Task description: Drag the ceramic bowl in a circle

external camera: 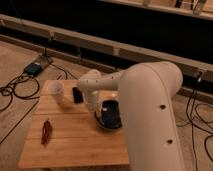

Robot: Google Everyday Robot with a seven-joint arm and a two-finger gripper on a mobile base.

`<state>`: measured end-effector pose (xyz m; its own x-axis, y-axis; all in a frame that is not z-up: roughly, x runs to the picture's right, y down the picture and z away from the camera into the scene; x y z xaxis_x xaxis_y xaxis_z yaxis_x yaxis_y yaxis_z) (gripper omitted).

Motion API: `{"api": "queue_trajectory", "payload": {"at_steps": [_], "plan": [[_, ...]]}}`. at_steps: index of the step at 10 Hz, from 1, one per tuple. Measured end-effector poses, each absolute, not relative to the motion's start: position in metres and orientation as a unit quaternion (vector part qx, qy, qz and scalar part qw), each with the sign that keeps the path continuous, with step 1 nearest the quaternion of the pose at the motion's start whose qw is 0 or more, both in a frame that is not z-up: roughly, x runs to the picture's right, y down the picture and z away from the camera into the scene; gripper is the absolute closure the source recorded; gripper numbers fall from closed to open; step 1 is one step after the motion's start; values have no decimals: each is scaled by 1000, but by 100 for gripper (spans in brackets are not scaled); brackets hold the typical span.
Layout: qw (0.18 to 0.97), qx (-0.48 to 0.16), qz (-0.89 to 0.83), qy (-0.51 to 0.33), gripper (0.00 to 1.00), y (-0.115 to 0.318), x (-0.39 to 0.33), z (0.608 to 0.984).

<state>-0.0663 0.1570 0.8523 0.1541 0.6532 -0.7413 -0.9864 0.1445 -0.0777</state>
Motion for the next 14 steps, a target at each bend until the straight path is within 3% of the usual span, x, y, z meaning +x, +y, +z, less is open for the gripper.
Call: {"api": "queue_trajectory", "payload": {"at_steps": [4,6,10,14], "plan": [[748,-304,533,253,100,127,-142,875],[755,-315,520,247,100,127,-178,867],[734,-350,523,253,100,155,-237,805],[688,-384,539,296,100,199,-236,741]]}}
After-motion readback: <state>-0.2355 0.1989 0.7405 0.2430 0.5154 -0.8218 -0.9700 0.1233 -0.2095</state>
